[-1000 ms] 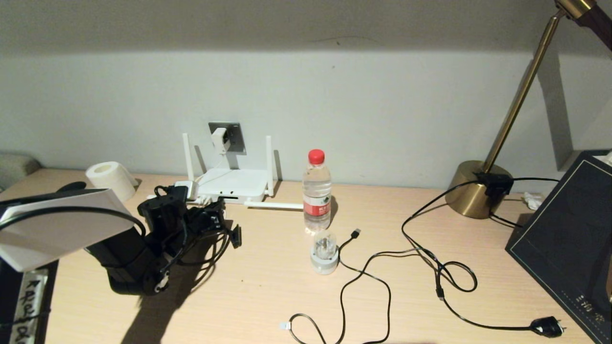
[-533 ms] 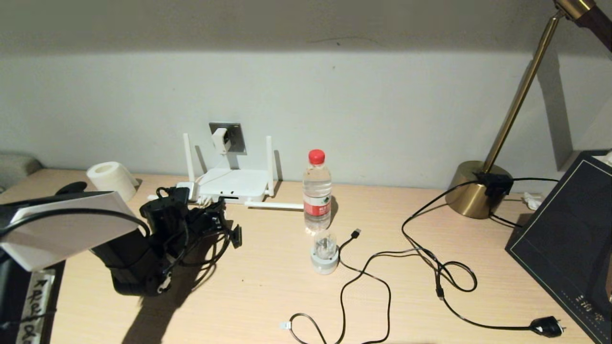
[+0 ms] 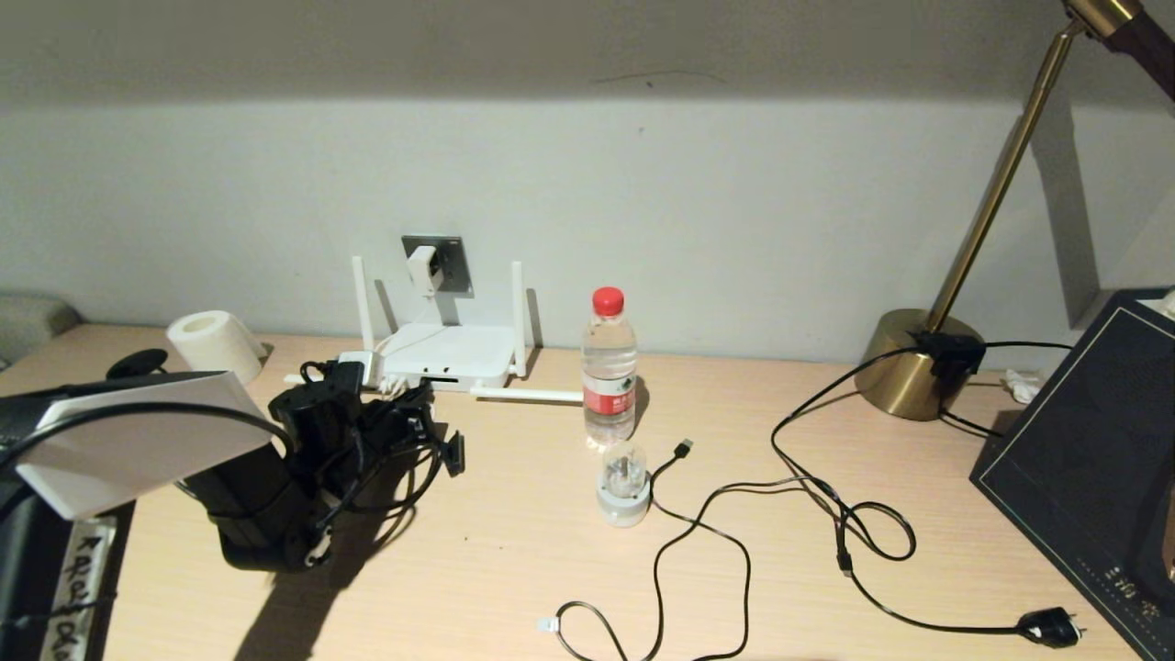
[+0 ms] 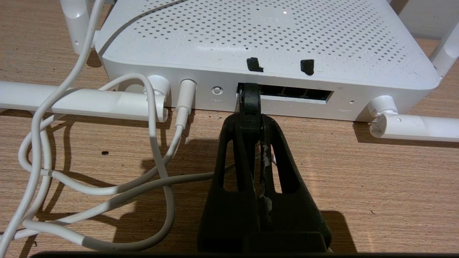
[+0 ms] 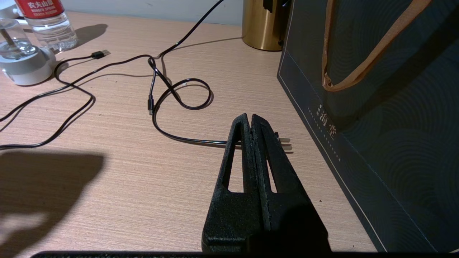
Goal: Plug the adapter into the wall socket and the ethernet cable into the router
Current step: Plug cable into router interface
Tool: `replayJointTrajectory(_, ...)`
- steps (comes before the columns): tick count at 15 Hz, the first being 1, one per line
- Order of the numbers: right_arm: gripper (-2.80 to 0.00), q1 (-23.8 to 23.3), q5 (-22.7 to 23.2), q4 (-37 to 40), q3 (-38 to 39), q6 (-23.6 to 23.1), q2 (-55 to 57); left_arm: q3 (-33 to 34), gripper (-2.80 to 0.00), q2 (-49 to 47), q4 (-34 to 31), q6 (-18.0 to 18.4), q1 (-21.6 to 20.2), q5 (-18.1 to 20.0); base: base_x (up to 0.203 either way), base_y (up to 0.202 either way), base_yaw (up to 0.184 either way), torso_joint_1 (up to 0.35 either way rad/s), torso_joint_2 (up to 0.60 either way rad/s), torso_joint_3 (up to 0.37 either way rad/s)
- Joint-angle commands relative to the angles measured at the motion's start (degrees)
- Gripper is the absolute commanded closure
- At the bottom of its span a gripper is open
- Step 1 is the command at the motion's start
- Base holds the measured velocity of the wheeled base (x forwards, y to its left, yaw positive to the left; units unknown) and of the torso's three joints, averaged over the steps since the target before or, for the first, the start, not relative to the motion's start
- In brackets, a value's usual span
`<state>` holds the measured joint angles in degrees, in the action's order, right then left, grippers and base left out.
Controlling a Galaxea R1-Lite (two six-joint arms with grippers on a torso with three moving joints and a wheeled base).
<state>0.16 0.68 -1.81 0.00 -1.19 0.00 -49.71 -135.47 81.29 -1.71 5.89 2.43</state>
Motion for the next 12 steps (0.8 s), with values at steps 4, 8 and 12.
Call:
replayJointTrajectory(4, 0.00, 0.0, 0.0, 0.0, 0.5, 0.0, 0.0, 0.0, 0.00, 0.0, 0.6, -0.1, 0.1, 0.0, 0.000, 0.000, 0.000, 0.000, 0.00, 0.000)
replayJointTrajectory(8, 0.00, 0.0, 0.0, 0.0, 0.5, 0.0, 0.0, -0.3, 0.00, -0.3, 0.6, -0.1, 0.0, -0.1, 0.000, 0.000, 0.000, 0.000, 0.00, 0.000)
replayJointTrajectory(12, 0.00, 0.0, 0.0, 0.0, 0.5, 0.0, 0.0, -0.3, -2.80, -0.1, 0.8, -1.3, 0.2, -0.1, 0.000, 0.000, 0.000, 0.000, 0.00, 0.000)
